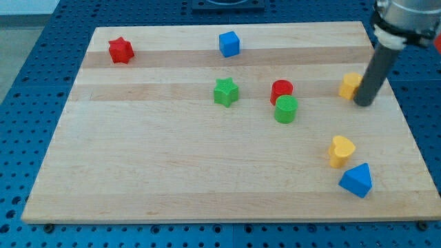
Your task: Slightly move the yellow hexagon to the top
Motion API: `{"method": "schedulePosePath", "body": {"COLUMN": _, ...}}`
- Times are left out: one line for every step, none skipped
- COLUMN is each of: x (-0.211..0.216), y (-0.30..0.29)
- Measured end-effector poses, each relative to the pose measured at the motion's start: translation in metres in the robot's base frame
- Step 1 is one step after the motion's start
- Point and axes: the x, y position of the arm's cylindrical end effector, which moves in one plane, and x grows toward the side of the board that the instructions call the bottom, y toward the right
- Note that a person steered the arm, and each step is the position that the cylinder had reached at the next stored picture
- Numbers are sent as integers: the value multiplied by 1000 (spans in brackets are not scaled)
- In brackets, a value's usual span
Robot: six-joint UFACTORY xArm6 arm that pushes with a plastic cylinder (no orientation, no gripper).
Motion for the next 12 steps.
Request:
{"method": "schedulePosePath", "body": {"x": -45, "y": 0}}
{"method": "schedulePosePath", "body": {"x": -78, "y": 0}}
{"method": "schedulePosePath", "body": {"x": -60, "y": 15}}
{"method": "schedulePosePath", "body": {"x": -23, "y": 8}}
{"method": "schedulePosePath", "body": {"x": -22, "y": -34}}
{"method": "schedulePosePath", "body": {"x": -49, "y": -60}}
{"method": "schedulePosePath", "body": {"x": -77, "y": -56}}
{"method": "schedulePosePath", "body": {"x": -88, "y": -54}}
{"method": "schedulePosePath", "body": {"x": -87, "y": -60}}
{"method": "schedulePosePath", "body": {"x": -47, "y": -90}}
{"method": "schedulePosePath", "body": {"x": -3, "y": -77}}
{"method": "schedulePosePath", "body": {"x": -44, "y": -9}}
